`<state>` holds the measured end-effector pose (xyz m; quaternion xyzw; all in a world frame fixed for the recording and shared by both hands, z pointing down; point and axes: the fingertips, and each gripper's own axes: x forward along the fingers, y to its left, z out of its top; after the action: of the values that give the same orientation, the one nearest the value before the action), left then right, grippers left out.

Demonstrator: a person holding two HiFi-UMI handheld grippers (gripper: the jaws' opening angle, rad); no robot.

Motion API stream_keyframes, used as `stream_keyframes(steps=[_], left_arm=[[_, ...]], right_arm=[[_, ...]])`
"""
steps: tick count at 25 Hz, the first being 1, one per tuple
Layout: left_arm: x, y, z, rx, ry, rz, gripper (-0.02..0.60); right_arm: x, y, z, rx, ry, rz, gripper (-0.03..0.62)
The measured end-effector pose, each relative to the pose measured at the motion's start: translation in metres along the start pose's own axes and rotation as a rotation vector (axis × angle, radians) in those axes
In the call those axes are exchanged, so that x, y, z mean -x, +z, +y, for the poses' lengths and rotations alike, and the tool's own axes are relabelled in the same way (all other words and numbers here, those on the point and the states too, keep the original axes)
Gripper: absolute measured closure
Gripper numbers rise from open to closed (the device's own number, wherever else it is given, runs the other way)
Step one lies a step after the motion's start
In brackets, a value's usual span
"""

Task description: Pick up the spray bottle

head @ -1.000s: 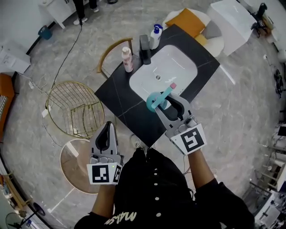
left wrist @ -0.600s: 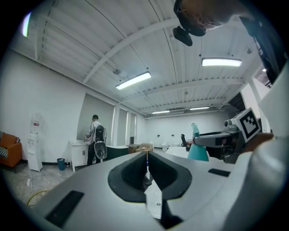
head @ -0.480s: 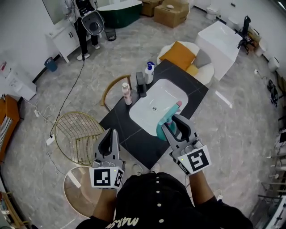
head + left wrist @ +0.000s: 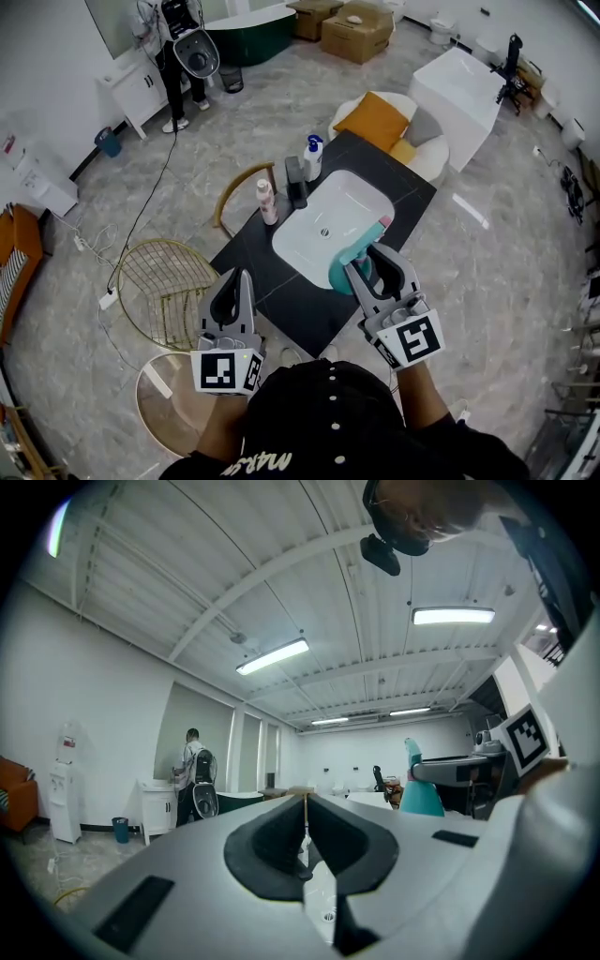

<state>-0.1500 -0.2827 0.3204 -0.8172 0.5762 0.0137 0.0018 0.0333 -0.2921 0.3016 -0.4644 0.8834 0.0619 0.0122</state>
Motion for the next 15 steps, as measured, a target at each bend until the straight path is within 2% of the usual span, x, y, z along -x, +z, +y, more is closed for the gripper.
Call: stream_keyframes(steps=[8,15], left_arm=[[0.0074,0.0036,0.0060,-0.010,0.029,-0.001,0.565],[0.0092,0.0043,0.0057,-0.016,0.040,0.003,0.565]], right_arm=[[-0.0040,-0.0042,0.0042,-0.024,-0.001,0.008,0.467],[-0.0054,-0.0057,0.0041,-0.002,0.012,-0.005,0.467]])
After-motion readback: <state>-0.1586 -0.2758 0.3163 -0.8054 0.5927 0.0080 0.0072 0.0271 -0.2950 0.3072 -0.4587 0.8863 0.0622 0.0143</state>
